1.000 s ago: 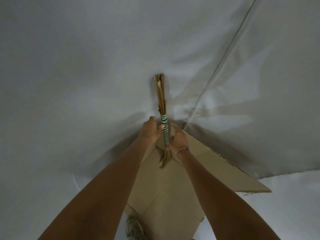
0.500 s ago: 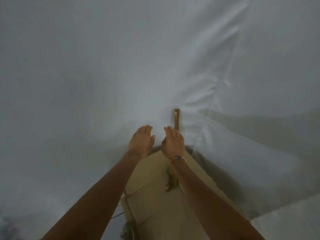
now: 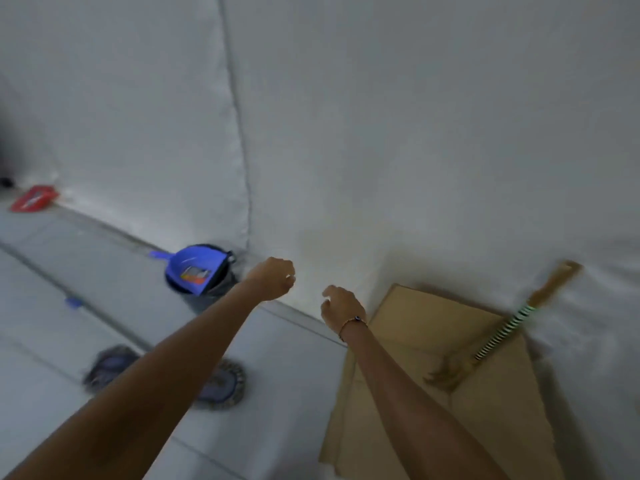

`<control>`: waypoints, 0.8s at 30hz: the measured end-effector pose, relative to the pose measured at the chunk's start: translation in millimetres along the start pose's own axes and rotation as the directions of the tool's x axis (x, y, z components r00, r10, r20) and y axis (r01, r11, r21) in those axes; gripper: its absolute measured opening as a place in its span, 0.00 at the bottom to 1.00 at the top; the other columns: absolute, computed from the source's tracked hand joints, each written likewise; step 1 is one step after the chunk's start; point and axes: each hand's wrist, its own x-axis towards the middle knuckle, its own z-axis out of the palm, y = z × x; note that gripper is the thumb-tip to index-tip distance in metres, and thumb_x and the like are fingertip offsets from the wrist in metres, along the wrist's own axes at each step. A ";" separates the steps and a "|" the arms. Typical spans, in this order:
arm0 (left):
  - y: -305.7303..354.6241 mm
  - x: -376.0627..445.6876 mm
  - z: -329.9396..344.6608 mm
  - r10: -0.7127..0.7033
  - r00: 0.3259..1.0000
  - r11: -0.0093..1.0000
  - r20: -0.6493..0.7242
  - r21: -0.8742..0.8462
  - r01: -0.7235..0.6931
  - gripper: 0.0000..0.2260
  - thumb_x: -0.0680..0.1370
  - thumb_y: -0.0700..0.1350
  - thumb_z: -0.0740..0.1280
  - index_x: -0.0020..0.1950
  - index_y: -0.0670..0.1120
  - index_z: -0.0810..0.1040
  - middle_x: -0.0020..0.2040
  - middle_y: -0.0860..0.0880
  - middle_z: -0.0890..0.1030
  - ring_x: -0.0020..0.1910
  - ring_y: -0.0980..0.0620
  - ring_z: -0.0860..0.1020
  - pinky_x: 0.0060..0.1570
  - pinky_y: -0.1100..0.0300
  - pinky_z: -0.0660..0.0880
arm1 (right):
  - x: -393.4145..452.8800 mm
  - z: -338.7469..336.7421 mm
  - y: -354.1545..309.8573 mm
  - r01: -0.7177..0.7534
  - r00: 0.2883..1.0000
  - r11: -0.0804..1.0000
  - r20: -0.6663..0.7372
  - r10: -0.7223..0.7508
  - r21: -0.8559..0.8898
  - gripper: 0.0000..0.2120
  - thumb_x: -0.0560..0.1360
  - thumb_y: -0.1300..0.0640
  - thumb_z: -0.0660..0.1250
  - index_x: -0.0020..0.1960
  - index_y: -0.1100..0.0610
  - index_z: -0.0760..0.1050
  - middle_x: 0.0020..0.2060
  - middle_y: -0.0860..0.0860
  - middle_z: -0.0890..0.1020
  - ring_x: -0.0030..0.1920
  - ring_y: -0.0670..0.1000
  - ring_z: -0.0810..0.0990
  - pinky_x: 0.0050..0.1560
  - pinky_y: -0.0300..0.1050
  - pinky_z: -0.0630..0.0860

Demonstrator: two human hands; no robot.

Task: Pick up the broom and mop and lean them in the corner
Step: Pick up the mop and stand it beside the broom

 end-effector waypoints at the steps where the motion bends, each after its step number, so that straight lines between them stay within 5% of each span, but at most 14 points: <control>1: -24.0 -17.0 -1.2 -0.029 1.000 0.998 -0.002 -0.052 0.029 0.14 0.79 0.45 0.58 0.59 0.40 0.78 0.60 0.44 0.80 0.59 0.44 0.77 0.60 0.53 0.71 | -2.0 14.4 -18.5 0.029 0.999 1.000 0.031 -0.029 -0.001 0.17 0.77 0.59 0.55 0.63 0.57 0.73 0.60 0.56 0.78 0.63 0.57 0.73 0.59 0.50 0.74; 4: -105.7 -80.0 -4.4 -0.159 0.987 0.960 -0.036 -0.241 0.146 0.14 0.77 0.40 0.58 0.52 0.38 0.82 0.50 0.42 0.83 0.53 0.45 0.82 0.49 0.54 0.77 | -9.6 69.0 -80.1 0.111 0.987 0.993 0.111 -0.114 0.034 0.15 0.77 0.59 0.56 0.61 0.58 0.75 0.60 0.56 0.79 0.60 0.56 0.76 0.57 0.47 0.74; 9: -268.7 -189.4 5.1 -0.475 0.879 0.846 0.031 -0.260 0.466 0.21 0.79 0.46 0.52 0.66 0.40 0.74 0.69 0.41 0.73 0.67 0.42 0.73 0.63 0.55 0.67 | -16.9 188.1 -205.4 0.203 0.932 0.979 0.309 -0.190 -0.011 0.15 0.76 0.61 0.57 0.59 0.58 0.76 0.60 0.56 0.79 0.61 0.57 0.75 0.57 0.47 0.74; 11: -328.2 -226.8 4.1 -0.504 0.861 0.822 0.062 -0.270 0.501 0.24 0.77 0.47 0.49 0.67 0.39 0.73 0.70 0.40 0.72 0.66 0.41 0.73 0.63 0.54 0.69 | -21.9 239.3 -267.5 0.230 0.913 0.973 0.353 -0.206 -0.027 0.14 0.76 0.60 0.57 0.58 0.58 0.77 0.59 0.57 0.79 0.60 0.58 0.76 0.56 0.48 0.75; 14: -410.7 -257.2 5.5 -0.583 0.811 0.768 0.049 -0.290 0.570 0.15 0.79 0.39 0.57 0.63 0.37 0.75 0.65 0.41 0.76 0.63 0.41 0.75 0.59 0.56 0.69 | -27.6 297.8 -347.0 0.230 0.895 0.972 0.399 -0.197 -0.037 0.13 0.77 0.59 0.58 0.55 0.60 0.78 0.56 0.59 0.81 0.56 0.59 0.78 0.51 0.47 0.76; 18: -494.0 -280.6 0.6 -0.657 0.748 0.631 0.089 -0.479 0.611 0.14 0.79 0.41 0.59 0.61 0.40 0.77 0.62 0.41 0.79 0.61 0.42 0.76 0.54 0.60 0.69 | -23.6 349.3 -421.3 0.244 0.886 0.967 0.420 -0.194 -0.069 0.13 0.77 0.60 0.57 0.53 0.62 0.78 0.53 0.61 0.82 0.53 0.61 0.80 0.47 0.47 0.76; 21: -549.6 -286.0 -13.8 -0.635 0.761 0.612 0.135 -0.514 0.601 0.13 0.79 0.42 0.59 0.58 0.38 0.78 0.58 0.41 0.81 0.57 0.43 0.77 0.52 0.60 0.68 | -5.7 376.0 -466.3 0.210 0.897 0.975 0.412 -0.163 -0.071 0.13 0.77 0.60 0.57 0.52 0.62 0.79 0.51 0.61 0.83 0.51 0.61 0.80 0.45 0.47 0.76; 24: -599.1 -287.4 -28.5 -0.569 0.807 0.649 0.157 -0.517 0.558 0.13 0.72 0.50 0.56 0.44 0.43 0.75 0.45 0.42 0.77 0.45 0.48 0.72 0.48 0.59 0.66 | 19.4 394.3 -498.7 0.195 0.903 0.976 0.406 -0.141 -0.093 0.13 0.76 0.61 0.56 0.47 0.65 0.78 0.48 0.63 0.82 0.48 0.61 0.80 0.42 0.48 0.75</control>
